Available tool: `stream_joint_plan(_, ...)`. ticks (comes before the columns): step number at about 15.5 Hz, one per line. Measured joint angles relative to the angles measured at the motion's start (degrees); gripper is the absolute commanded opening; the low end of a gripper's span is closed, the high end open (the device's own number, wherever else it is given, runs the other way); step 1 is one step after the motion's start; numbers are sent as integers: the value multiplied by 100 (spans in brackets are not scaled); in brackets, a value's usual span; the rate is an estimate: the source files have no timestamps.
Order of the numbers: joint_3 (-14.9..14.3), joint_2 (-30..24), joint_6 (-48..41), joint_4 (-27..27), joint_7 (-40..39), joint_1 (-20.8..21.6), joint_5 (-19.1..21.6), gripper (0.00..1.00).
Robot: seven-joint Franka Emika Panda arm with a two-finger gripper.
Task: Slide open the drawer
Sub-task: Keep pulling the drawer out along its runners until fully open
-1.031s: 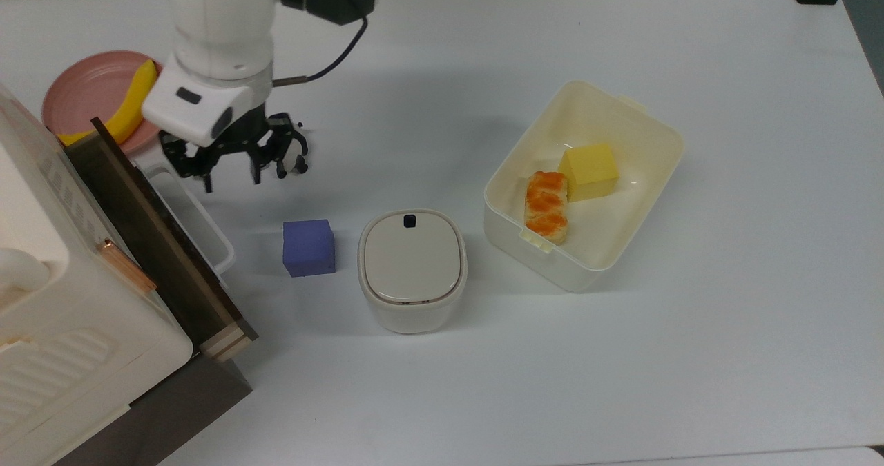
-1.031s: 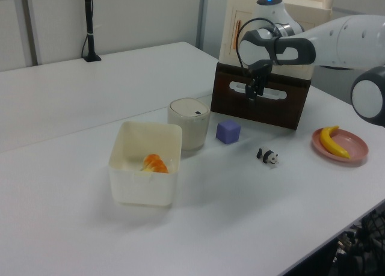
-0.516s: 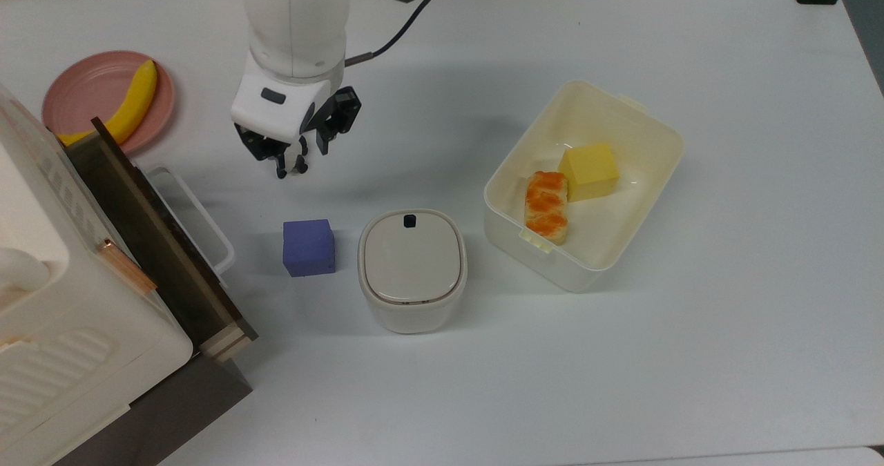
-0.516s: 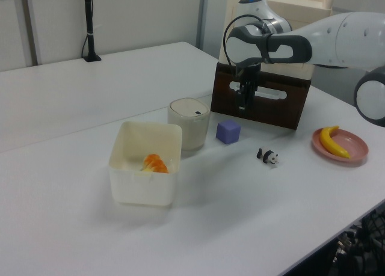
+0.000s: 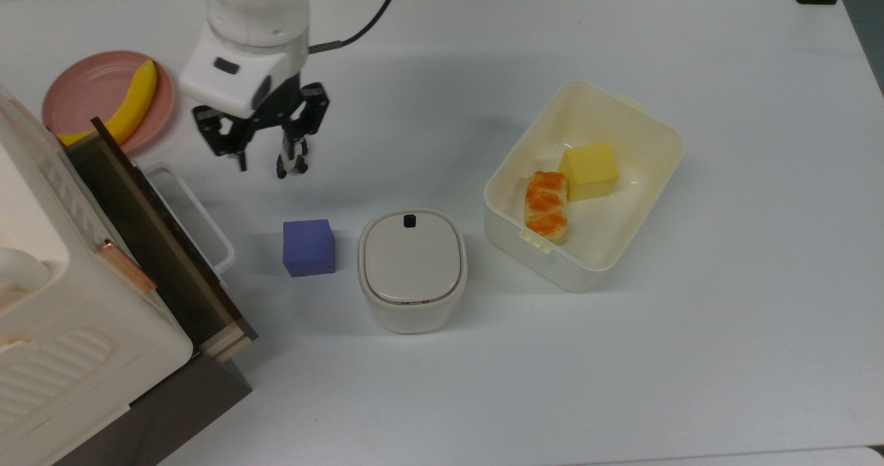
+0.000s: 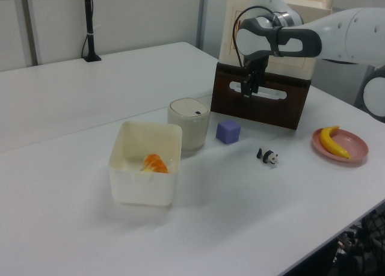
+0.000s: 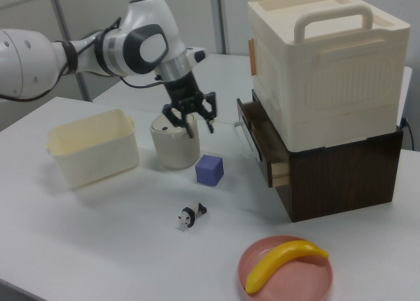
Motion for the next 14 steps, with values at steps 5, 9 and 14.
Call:
stream_joint_plan(5,-146,330,1177,-170,0,-220,-151,58)
stream_joint_plan(9,-201,593,1712,-168,59,-296,-169,58)
stream_joint_plan(14,-205,697,1767,-213,133,-262,-226,58)
